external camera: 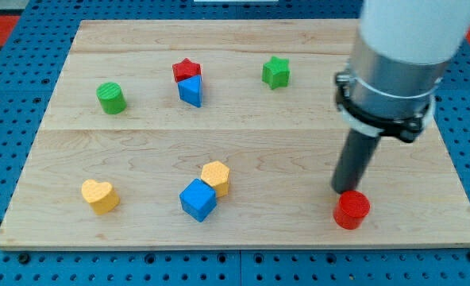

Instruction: Push red circle bottom right to the yellow hexagon

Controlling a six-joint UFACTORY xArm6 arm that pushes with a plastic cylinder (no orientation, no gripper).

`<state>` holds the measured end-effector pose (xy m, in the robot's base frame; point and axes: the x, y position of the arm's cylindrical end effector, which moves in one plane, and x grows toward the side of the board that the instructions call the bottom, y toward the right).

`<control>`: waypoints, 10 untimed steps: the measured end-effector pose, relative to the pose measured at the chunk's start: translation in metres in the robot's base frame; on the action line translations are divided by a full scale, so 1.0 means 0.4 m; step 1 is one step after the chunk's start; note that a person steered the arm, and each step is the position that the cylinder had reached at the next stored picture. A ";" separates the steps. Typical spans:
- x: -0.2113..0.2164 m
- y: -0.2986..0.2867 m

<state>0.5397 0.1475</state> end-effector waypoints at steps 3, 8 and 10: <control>0.086 0.013; -0.032 -0.288; -0.157 -0.035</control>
